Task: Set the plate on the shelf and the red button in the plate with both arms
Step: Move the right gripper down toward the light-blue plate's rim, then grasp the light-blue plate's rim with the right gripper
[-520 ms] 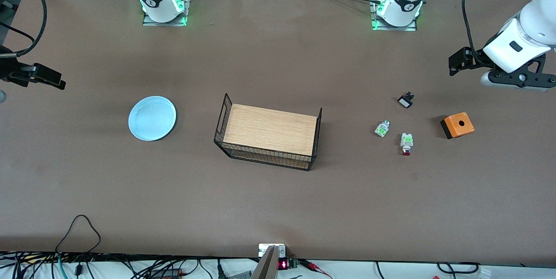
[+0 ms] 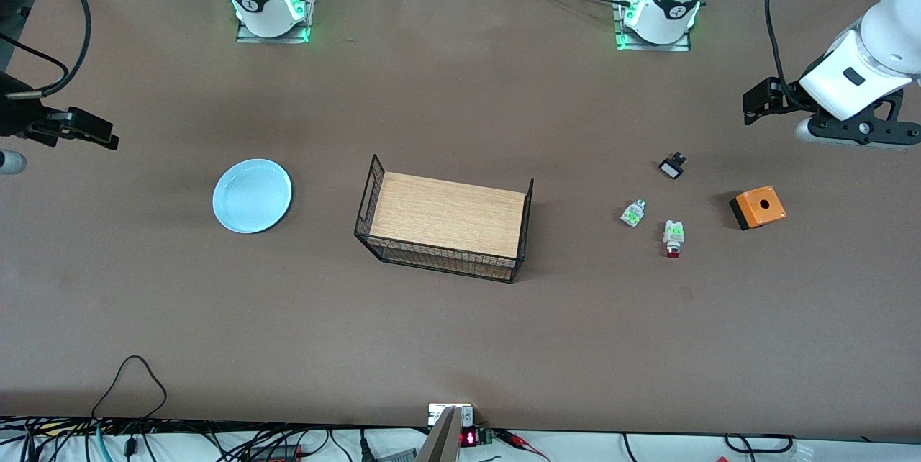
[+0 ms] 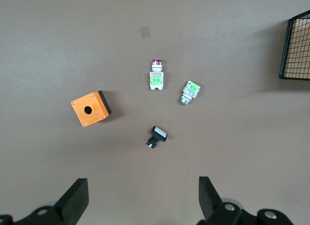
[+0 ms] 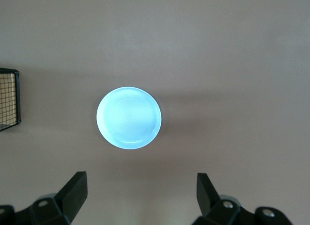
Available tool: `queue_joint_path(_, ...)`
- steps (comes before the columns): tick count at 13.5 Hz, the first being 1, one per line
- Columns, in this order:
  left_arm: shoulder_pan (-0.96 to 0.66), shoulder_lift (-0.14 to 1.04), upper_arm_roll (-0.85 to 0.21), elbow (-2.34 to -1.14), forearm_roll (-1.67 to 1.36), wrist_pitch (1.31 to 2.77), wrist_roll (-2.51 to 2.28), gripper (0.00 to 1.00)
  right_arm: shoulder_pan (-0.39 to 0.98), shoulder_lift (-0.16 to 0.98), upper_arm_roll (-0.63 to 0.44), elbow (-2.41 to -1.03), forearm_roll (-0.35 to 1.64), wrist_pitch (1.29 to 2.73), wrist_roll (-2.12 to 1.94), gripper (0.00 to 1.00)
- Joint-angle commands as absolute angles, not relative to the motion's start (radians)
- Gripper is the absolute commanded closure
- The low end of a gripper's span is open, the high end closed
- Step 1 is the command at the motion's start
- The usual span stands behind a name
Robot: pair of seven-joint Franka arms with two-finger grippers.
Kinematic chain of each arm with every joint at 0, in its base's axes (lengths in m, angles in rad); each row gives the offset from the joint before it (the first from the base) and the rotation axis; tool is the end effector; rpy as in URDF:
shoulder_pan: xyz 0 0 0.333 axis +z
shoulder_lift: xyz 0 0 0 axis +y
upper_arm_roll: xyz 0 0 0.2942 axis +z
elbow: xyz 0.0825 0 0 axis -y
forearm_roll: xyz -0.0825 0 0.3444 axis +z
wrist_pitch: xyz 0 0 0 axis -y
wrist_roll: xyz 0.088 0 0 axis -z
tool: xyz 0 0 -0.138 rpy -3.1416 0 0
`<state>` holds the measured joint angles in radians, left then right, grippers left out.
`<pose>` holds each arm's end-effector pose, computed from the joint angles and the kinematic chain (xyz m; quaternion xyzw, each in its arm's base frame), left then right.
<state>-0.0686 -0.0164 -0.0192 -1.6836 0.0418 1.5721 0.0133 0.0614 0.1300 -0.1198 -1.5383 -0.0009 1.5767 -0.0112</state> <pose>0.5015 -0.0384 0.5319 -0.9973 0.0515 0.0467 0.0228 0.5448 -0.0286 0.5176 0.9987 -0.0234 -0.0456 0.0066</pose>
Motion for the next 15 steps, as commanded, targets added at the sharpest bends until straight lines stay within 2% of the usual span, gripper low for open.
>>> queue_joint_path(1,-0.075,-0.021,-0.020,-1.667,0.071,1.549,0.029,0.00,0.071,0.198,-0.121,-1.551,-0.011,1.623,-0.025,0.00)
queue_joint_path(3,-0.075,-0.021,-0.018,-1.667,0.071,1.543,0.029,0.00,0.068,0.268,-0.121,-1.569,-0.008,1.696,-0.020,0.00)
queue_joint_path(5,-0.077,-0.020,-0.020,-1.666,0.072,1.546,0.029,0.00,0.067,0.288,-0.121,-1.633,-0.009,1.770,-0.020,0.00)
queue_joint_path(10,-0.077,-0.021,-0.021,-1.667,0.072,1.543,0.029,0.00,0.060,0.261,-0.120,-1.921,-0.009,2.072,-0.028,0.00)
queue_joint_path(13,-0.077,-0.021,-0.020,-1.666,0.071,1.542,0.029,0.00,0.042,0.261,-0.120,-2.109,-0.008,2.312,-0.058,0.00)
queue_joint_path(15,-0.077,-0.020,-0.020,-1.666,0.072,1.542,0.029,0.00,0.040,0.278,-0.120,-2.164,-0.009,2.419,-0.060,0.00)
